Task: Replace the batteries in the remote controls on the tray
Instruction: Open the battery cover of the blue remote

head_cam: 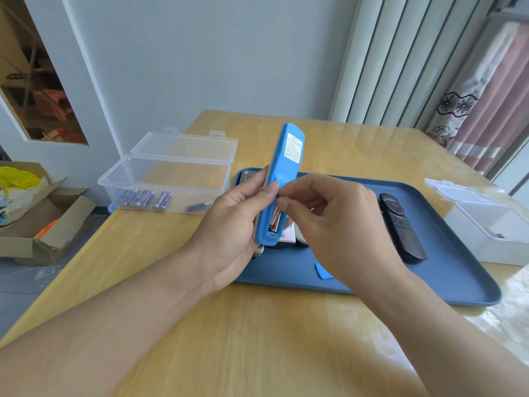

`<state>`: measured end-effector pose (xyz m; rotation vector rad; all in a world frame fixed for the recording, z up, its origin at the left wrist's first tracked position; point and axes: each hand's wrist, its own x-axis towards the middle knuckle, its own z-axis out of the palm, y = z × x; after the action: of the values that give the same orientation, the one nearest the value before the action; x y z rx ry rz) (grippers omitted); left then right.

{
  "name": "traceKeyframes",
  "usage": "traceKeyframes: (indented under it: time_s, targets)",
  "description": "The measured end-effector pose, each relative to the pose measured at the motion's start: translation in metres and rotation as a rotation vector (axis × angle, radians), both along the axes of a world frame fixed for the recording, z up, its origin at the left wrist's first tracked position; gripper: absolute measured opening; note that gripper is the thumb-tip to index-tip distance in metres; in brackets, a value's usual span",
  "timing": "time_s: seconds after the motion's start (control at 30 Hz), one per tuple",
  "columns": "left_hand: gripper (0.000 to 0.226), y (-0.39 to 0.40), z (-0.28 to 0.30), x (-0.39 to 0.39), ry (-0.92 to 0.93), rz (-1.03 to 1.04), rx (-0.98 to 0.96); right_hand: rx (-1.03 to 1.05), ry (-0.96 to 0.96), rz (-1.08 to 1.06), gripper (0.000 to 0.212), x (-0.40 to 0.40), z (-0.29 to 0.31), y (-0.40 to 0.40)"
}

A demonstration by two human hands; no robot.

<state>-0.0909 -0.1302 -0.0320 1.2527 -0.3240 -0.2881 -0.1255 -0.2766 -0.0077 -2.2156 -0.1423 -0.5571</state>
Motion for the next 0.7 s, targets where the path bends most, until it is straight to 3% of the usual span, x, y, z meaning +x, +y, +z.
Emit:
traceKeyframes:
  time_s: [0.17, 0.4, 0.6, 0.7]
  targets:
    - [0.036, 0.003, -0.0005, 0.0039, -0.041, 0.045, -0.034, 0.298, 0.167, 0.064, 0.016, 0.0018, 0.0009, 0.001]
    - [0.036, 0.0017, 0.0018, 0.0011, -0.094, 0.046, -0.051, 0.565, 0.282, 0.105, 0.022, 0.0031, 0.0036, -0.0007]
    - [0.046, 0.0024, 0.0058, 0.0007, -0.16, 0.032, -0.051, 0.694, 0.409, 0.193, 0.029, 0.0067, 0.0018, -0.005]
    - [0.038, 0.0006, 0.0039, 0.0007, -0.129, 0.02, -0.042, 0.709, 0.4, 0.216, 0.028, 0.0063, 0.0022, -0.0063]
